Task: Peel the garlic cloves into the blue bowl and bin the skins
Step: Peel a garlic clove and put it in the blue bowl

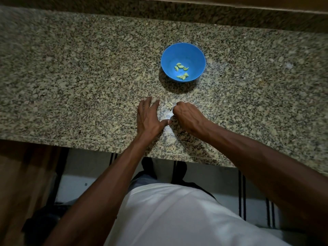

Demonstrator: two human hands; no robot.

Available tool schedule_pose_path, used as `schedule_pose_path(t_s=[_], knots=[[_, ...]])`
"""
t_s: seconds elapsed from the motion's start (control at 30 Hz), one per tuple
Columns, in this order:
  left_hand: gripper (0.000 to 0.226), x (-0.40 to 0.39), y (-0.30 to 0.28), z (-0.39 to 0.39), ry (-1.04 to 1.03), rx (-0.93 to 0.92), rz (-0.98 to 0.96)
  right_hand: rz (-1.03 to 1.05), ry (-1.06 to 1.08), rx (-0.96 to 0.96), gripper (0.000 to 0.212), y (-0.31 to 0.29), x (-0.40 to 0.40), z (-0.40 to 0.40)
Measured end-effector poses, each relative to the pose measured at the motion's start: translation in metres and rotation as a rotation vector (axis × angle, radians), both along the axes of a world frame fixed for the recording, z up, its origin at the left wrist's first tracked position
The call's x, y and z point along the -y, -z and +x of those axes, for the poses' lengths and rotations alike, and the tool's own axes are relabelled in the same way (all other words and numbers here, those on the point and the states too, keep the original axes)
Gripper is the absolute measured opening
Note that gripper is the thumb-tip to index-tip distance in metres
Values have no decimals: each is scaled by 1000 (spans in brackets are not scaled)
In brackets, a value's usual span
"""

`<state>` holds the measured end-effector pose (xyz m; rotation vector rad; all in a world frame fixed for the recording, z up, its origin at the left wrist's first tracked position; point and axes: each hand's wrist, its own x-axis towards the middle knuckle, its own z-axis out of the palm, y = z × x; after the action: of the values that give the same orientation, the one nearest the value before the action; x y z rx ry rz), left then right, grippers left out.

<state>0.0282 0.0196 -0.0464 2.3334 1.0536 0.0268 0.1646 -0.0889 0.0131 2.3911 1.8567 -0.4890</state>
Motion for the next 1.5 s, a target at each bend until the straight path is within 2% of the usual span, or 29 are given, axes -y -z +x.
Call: schedule_pose_path(t_s=[0.13,0.23,0.43,0.53,0.67,0.73,0.8,0.87,0.93,1.0,1.07,1.2,1.37,1.5], knots=[[102,1,-2,1,-10,7,-21,-16,-6,17,12,0,-3,-3],[104,3,-5,2,-23,-6,-19,-28,-12,19,24,-1,-8,-6],[107,4,-7,3,-40,-12,-21,-10,3,23,15,-2,-9,-12],[103,5,-6,3,-29,-20,-29,1,8,16,17,-6,-10,-11],[112,5,-8,0,-32,-14,-48,64,128,-37,21,3,-7,-3],[102,7,-9,0,-57,22,-64,127,305,-193,19,13,-3,12],[72,12,-10,0,-103,160,-63,223,547,-557,3,16,5,25],[41,18,-16,-2,-154,323,-101,333,797,-968,12,12,15,28],[27,23,-24,-2,-192,423,-224,410,907,-1282,20,9,25,26],[26,27,-30,-1,-216,473,-359,424,909,-1400,22,9,29,22],[27,27,-36,1,-217,506,-411,419,887,-1404,21,9,31,18],[19,20,-40,5,-183,526,-393,431,847,-1419,17,7,30,11],[15,11,-39,4,-129,483,-352,414,811,-1305,15,4,27,11],[14,10,-35,3,-59,474,-256,414,860,-1235,14,8,23,10]])
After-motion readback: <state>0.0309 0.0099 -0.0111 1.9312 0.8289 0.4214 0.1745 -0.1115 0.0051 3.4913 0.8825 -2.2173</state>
